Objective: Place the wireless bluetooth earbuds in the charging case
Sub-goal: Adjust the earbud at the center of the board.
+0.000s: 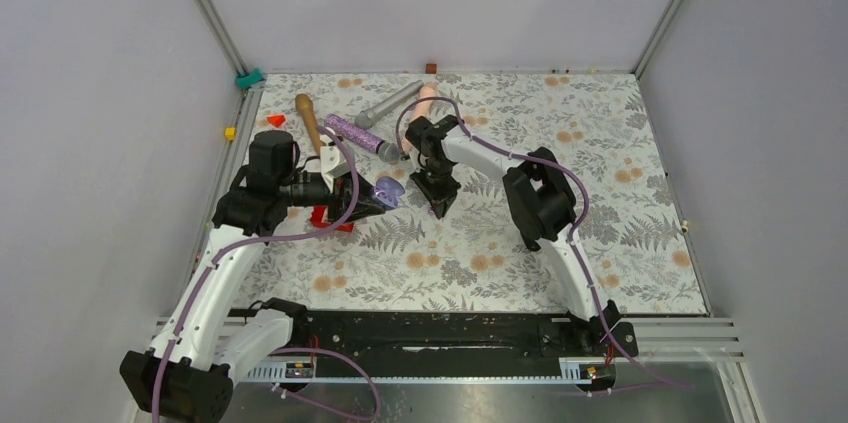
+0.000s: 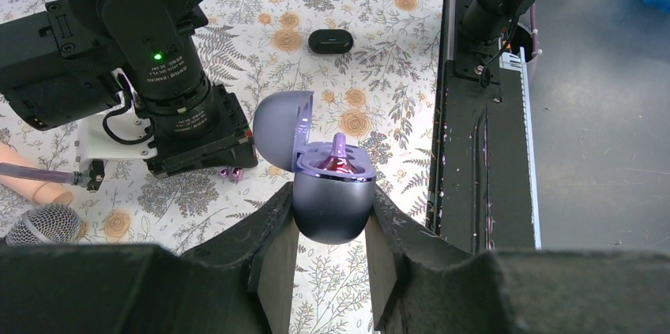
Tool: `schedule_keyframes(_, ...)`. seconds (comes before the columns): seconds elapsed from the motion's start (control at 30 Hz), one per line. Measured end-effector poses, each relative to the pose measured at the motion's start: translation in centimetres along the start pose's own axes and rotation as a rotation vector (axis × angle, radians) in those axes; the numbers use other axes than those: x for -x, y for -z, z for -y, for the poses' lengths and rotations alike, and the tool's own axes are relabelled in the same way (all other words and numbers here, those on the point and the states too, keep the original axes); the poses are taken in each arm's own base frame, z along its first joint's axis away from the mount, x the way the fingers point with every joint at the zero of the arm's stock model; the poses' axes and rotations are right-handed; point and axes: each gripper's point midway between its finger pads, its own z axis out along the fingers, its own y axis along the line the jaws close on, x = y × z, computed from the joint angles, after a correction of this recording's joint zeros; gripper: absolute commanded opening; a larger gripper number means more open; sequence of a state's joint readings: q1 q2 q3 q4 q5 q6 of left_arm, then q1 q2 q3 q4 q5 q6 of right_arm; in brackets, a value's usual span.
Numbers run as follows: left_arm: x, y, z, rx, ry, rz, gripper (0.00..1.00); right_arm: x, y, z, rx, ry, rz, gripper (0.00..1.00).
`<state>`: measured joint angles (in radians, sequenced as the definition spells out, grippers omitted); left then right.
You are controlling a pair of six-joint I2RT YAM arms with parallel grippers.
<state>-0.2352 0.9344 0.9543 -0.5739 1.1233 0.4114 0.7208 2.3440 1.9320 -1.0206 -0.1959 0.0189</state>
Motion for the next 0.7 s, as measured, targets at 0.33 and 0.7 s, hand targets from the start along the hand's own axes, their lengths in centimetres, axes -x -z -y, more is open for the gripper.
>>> schedule_keyframes(0.33,0.1,0.1,0.1,-0.001,-0.003,0.003,0.19,1.0,5.6,-0.4,0.144,-0.079,0.121,0.24)
schedule_keyframes(0.7,0.1,0.1,0.1,-0.001,-0.003,0.003,0.19,0.8,2.5,0.9,0.274,-0.285,0.055,0.31)
